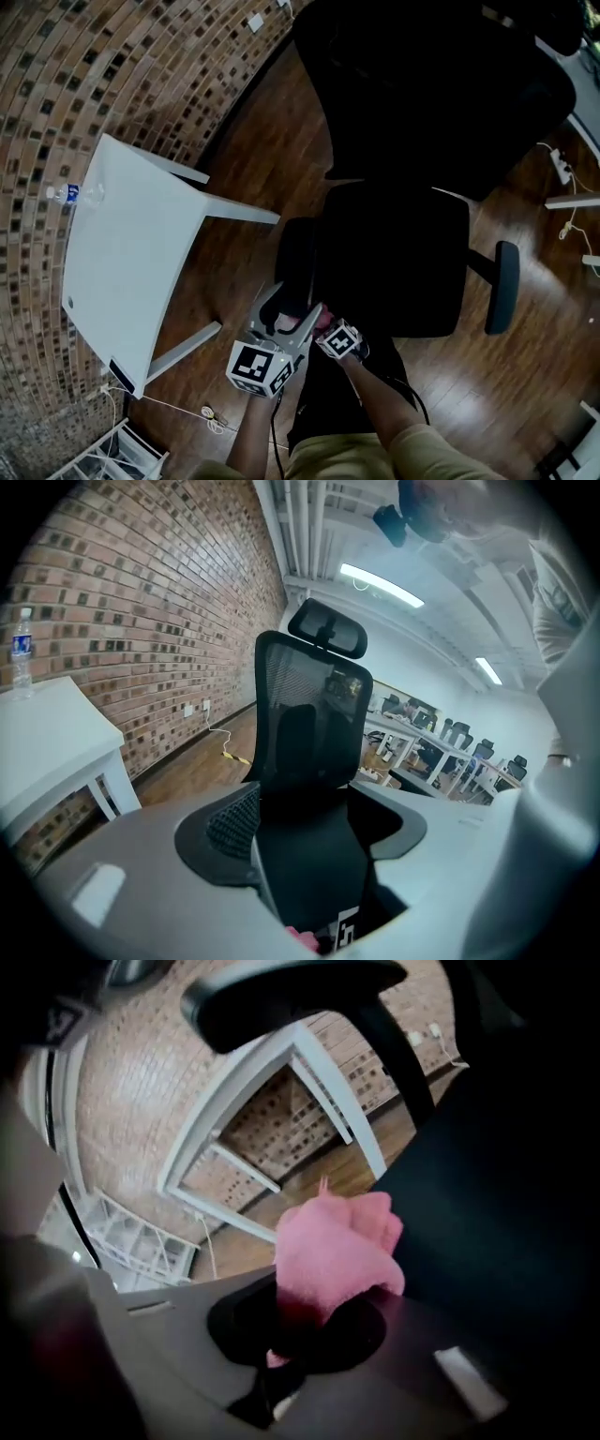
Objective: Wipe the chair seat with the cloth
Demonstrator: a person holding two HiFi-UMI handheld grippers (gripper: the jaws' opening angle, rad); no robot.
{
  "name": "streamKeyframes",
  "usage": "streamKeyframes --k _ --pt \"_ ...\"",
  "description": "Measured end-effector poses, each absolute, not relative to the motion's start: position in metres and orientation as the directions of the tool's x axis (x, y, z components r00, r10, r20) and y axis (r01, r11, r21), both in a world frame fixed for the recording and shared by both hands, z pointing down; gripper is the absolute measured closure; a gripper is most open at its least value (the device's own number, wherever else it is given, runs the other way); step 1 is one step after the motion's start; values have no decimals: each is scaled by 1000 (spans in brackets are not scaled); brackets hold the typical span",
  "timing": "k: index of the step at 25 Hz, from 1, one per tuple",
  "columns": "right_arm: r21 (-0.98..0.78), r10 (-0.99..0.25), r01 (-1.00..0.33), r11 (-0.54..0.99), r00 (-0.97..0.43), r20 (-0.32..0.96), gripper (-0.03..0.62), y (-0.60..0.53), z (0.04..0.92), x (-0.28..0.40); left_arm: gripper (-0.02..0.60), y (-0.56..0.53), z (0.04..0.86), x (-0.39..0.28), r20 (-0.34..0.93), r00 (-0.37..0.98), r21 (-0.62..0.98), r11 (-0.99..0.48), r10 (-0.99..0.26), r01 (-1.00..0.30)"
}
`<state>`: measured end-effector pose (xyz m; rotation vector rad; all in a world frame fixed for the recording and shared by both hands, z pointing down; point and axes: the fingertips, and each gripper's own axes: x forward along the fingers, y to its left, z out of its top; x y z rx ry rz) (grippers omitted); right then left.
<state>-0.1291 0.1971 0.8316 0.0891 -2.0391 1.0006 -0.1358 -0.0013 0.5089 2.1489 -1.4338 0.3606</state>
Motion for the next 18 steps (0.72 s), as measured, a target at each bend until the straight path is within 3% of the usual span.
streamKeyframes --k 4,9,12,16,18 --pt "-536 214 -475 698 -576 789 574 182 852 -40 298 10 517 -133 495 407 286 -299 -767 -911" --pt "-373 -17 -776 508 -443 897 576 138 850 170 299 2 521 -95 482 480 344 -345 -733 -873" --pt "-257 -83 -869 422 -319 944 576 123 834 273 298 -11 511 -74 452 510 348 -382 -731 -856" --pt "-132 -70 -912 389 -172 983 576 127 828 309 299 -17 505 -72 447 511 349 -383 -734 -856" --pt "-186 -57 -915 359 -220 974 576 134 830 275 299 -12 508 -77 454 503 350 -372 -735 -860"
